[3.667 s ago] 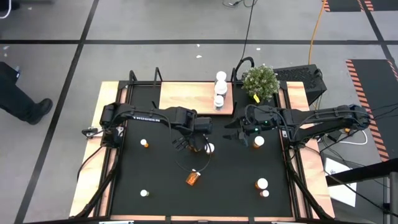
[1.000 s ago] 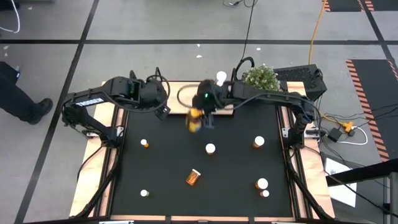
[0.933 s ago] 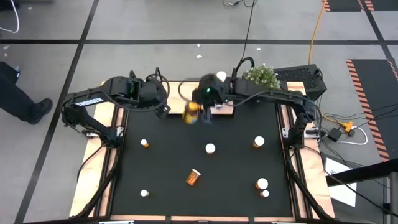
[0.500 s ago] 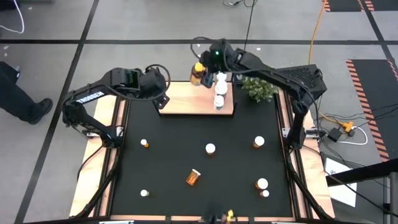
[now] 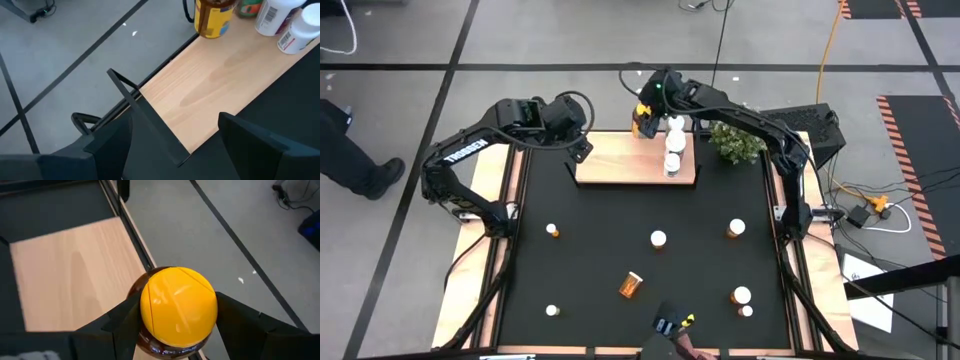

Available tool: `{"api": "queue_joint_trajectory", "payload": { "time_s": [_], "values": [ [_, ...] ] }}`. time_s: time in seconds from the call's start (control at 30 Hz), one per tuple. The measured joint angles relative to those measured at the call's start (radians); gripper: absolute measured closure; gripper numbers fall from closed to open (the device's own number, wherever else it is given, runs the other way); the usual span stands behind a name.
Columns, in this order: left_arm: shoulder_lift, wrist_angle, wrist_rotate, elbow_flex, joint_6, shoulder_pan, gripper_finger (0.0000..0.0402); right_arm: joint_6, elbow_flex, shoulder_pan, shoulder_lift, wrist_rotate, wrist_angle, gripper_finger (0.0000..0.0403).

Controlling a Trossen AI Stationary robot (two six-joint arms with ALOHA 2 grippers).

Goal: Pick and place medicine bottles onto shelf by color
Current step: Put the top yellow pill bottle on the shelf, then put the orange pill bottle on the shelf aligned with the other yellow pill bottles

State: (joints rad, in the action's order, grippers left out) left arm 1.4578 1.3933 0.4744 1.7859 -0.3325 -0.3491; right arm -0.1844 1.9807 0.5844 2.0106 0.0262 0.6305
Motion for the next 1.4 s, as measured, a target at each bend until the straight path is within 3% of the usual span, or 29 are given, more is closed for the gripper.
{"api": "queue_joint_trajectory", "payload": {
  "time_s": [0.3, 0.57, 0.9, 1.17, 1.4],
  "values": [
    [0.0, 0.0, -0.002, 0.0, 0.036, -0.016, 0.0108, 0.05, -0.102, 0.019, 0.001, -0.003, -0.001, 0.018],
    [0.0, 0.001, -0.002, 0.0, 0.076, -0.016, 0.0108, 0.065, -0.114, 0.018, -0.001, -0.028, -0.008, 0.0176],
    [0.0, 0.013, -0.002, 0.0, 0.076, -0.016, 0.0108, 0.056, -0.116, 0.018, -0.02, -0.03, 0.004, 0.0103],
    [0.0, 0.118, -0.006, 0.0, 0.064, 0.0, 0.0108, 0.096, -0.114, -0.031, -0.301, -0.097, 0.136, 0.0063],
    [0.0, 0.032, -0.029, -0.001, 0.173, 0.047, 0.0108, 0.248, -0.115, -0.226, -0.549, 0.044, 0.455, 0.0064]
  ]
}}
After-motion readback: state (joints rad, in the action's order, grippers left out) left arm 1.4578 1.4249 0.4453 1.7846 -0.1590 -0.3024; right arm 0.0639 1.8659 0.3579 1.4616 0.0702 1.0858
